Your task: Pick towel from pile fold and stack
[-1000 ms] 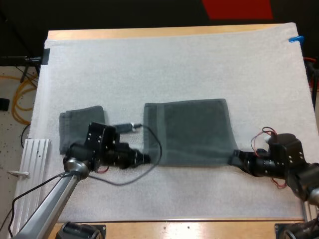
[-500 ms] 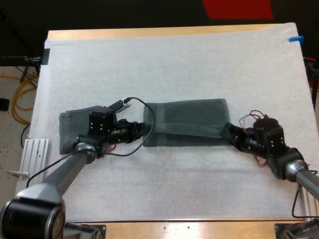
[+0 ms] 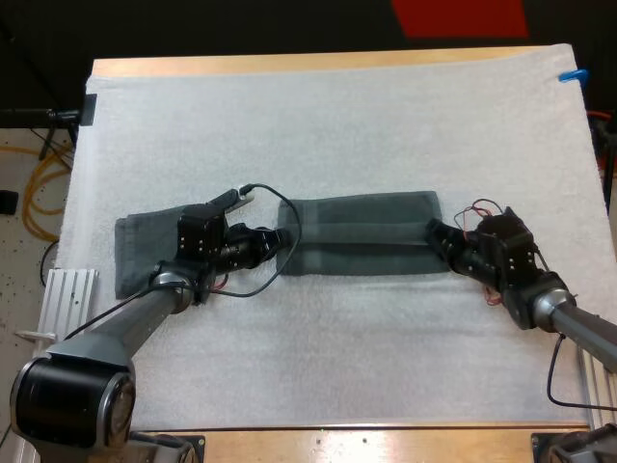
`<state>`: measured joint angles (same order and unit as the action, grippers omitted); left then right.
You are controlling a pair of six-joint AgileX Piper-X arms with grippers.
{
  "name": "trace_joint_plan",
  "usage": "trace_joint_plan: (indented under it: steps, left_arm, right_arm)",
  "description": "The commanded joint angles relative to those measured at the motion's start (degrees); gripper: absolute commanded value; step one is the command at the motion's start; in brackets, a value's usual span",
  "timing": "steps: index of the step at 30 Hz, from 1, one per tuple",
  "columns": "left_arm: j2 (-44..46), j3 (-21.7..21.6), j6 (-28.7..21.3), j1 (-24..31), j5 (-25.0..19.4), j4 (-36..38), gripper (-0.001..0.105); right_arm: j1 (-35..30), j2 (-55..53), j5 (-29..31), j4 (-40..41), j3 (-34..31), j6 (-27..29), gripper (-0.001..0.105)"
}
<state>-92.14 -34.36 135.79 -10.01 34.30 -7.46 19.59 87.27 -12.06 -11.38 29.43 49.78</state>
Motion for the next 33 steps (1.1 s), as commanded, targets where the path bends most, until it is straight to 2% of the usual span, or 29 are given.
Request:
trace_joint_plan:
  steps: [1,6,9,11,13,14,15,16,17,21,23,27,30,32,33]
  left_arm:
    - [0.1,-0.4,0.0,0.0,-1.8,-1.1,0.000]
    - [0.1,-0.4,-3.7,0.0,-1.1,-1.9,0.000]
    - [0.1,-0.4,-5.0,0.0,-1.2,-1.7,0.007]
    - [0.1,-0.4,-5.0,0.0,-1.2,-1.8,0.016]
    - [0.1,-0.6,-5.4,0.0,-1.2,-1.9,0.035]
    - [0.1,-0.7,-5.4,0.0,-1.4,-1.9,0.039]
    - [0.1,-0.8,-5.4,0.0,-1.6,-1.9,0.046]
    - [0.1,-1.1,-5.4,0.1,-1.6,-1.9,0.050]
    - [0.1,-1.2,-5.4,0.2,-1.6,-1.9,0.050]
    - [0.1,-3.8,-8.0,0.2,-2.3,-1.9,0.050]
    - [0.1,-5.4,-8.7,0.2,-1.1,-1.9,0.050]
    - [1.0,-9.7,-9.1,0.2,4.0,-0.8,0.050]
    - [4.3,-11.4,-12.8,0.2,3.8,3.0,0.050]
    - [6.9,-11.8,-16.2,0.2,3.4,6.4,0.050]
    - [9.1,-12.0,-18.4,0.2,2.6,8.9,0.050]
  right_arm:
    - [-0.1,0.4,0.6,-0.7,0.5,1.7,0.000]
    - [-0.1,1.8,0.9,-0.9,0.5,2.1,0.000]
    - [-0.1,2.0,0.6,-1.1,0.5,2.1,0.003]
    - [-0.1,2.0,-0.3,-2.1,0.5,2.1,0.012]
    - [-0.1,2.0,-1.1,-4.6,0.5,2.1,0.032]
    - [-0.1,2.0,-1.1,-5.2,0.5,2.1,0.036]
    - [-0.1,2.0,-1.0,-6.4,0.5,2.1,0.047]
    - [-0.3,2.0,-0.7,-7.4,0.5,2.1,0.054]
    - [-0.5,2.0,-0.7,-8.2,0.5,2.1,0.056]
    - [-3.2,2.0,-0.2,-9.5,1.9,2.4,0.058]
    - [-5.1,2.0,-0.5,-9.5,3.3,2.8,0.058]
    - [-8.7,1.4,-8.2,-9.4,7.2,7.7,0.058]
    - [-10.4,-0.8,-11.8,-8.5,9.4,9.7,0.058]
    - [-10.8,-2.7,-11.7,-5.3,10.8,11.6,0.058]
    - [-10.8,-4.3,-11.1,-2.3,11.7,14.4,0.058]
